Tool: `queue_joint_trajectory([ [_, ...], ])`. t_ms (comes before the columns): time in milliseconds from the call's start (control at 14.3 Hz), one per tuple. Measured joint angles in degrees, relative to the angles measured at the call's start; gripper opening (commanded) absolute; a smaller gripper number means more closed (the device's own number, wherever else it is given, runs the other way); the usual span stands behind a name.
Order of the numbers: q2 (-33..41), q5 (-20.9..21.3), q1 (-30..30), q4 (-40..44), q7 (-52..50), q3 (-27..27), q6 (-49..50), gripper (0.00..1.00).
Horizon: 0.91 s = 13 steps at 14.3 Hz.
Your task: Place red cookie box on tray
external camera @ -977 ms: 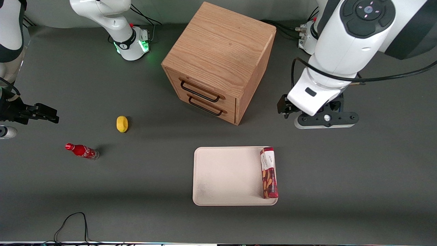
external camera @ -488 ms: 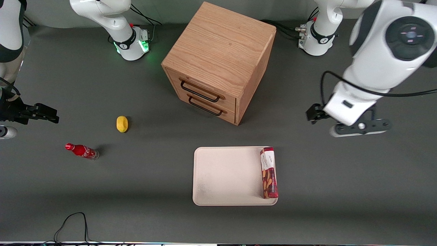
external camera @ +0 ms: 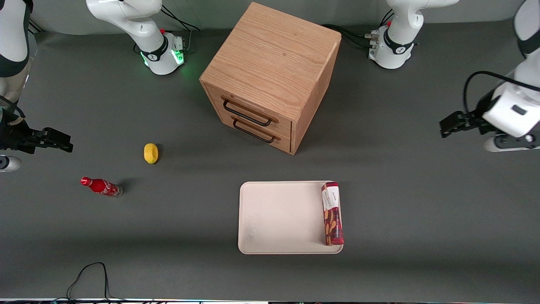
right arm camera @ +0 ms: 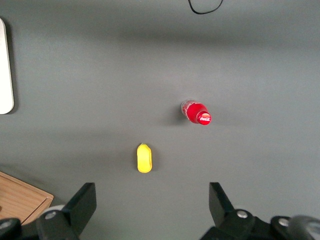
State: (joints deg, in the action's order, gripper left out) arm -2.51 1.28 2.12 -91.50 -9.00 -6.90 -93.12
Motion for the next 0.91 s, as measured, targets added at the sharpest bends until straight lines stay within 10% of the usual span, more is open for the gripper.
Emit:
queue_joint_trajectory([
  [349,2.9,-2.0,-5.1,-2.8,3.6,9.4,-1.9,1.00],
  [907,3.2,-2.2,-6.5,-3.1,3.7,9.1,-0.8,1.00],
])
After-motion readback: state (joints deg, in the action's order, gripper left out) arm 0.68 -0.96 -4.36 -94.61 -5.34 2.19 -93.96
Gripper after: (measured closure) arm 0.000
